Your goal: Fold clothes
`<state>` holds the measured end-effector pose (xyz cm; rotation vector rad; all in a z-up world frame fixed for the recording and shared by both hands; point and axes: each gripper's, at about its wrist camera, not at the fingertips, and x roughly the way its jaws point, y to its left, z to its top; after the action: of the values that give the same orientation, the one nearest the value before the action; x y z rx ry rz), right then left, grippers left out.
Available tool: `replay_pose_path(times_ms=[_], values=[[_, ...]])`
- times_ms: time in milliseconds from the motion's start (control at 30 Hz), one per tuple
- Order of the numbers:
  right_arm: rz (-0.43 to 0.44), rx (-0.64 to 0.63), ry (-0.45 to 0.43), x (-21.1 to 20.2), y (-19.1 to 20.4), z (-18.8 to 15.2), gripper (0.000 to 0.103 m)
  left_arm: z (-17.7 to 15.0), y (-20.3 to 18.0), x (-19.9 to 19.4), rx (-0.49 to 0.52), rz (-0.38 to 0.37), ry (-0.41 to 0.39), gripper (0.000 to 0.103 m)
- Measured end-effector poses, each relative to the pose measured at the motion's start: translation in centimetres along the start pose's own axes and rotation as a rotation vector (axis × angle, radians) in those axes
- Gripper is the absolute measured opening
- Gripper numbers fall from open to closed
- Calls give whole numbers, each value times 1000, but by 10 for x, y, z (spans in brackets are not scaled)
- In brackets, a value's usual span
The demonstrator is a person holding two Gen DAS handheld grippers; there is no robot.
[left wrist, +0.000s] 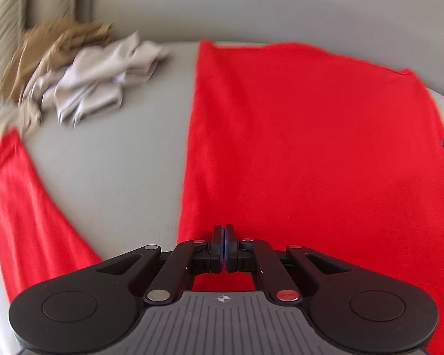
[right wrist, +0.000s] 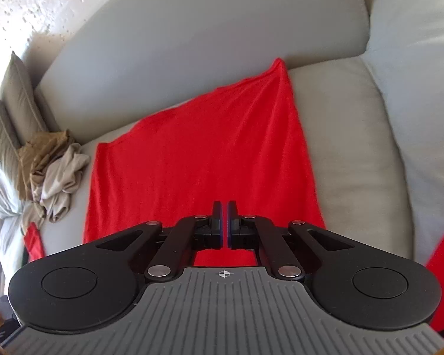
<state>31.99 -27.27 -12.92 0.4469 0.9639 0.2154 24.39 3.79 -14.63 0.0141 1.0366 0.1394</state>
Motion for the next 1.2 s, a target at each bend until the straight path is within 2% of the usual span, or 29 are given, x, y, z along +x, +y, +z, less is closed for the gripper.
replay_pose_path(times_ms=[67, 100, 200, 233, 300, 333, 433, 533, 600, 633, 667, 767, 833, 867, 900, 967, 1033, 1133, 1167, 1200], values=[[-7, 77, 21, 24, -17, 2, 3, 0, 3, 1, 0, 15, -1, 3], [-45, 124, 13, 28, -30, 2, 3, 1, 5, 2, -1, 14, 5, 3], [-135, 245, -108, 12, -72, -1, 0, 3, 12, 5, -3, 3, 14, 3], [-194, 276, -128, 1, -80, -2, 0, 2, 12, 5, 0, 1, 12, 3], [-404, 231, -179, -16, -84, -3, 2, 1, 14, 8, 11, -1, 7, 3], [-394, 249, -181, -24, -89, -5, 2, 1, 13, 6, 16, -2, 6, 3], [-111, 345, -120, -42, -91, -16, 6, 2, 15, 5, 17, -11, 2, 3], [80, 255, -41, -41, -59, -32, 6, 2, 17, 5, 8, -18, 5, 3], [170, 277, 60, -26, -56, -40, 5, 1, 15, 5, 19, -13, 2, 4], [123, 300, 121, -15, -59, -44, 5, 0, 14, 5, 25, -10, 0, 4], [14, 325, 128, -14, -66, -47, 0, 0, 14, 5, 31, -8, -2, 4], [-96, 424, -4, -36, -90, -51, 0, -1, 13, 5, 34, -8, -5, 4], [-334, 315, -53, -53, -77, -49, 2, -1, 13, 5, 35, -7, -7, 4], [-391, 259, -69, -59, -70, -49, 2, -1, 13, 5, 36, -7, -8, 4], [-371, 261, -76, -64, -67, -51, 3, -1, 11, 5, 46, -3, -8, 4], [-188, 307, -75, -75, -61, -57, 6, 0, 7, 6, 70, 10, -8, 4], [-66, 265, -34, -73, -44, -65, 6, 1, 5, 6, 80, 18, -4, 4], [-30, 276, 89, -58, -38, -79, 4, 2, 3, 5, 108, 25, 3, 4], [-127, 295, 87, -59, -45, -85, 0, 2, 2, 4, 120, 27, 5, 4], [-142, 319, 35, -65, -53, -90, 0, 2, 2, 4, 131, 29, 7, 4]])
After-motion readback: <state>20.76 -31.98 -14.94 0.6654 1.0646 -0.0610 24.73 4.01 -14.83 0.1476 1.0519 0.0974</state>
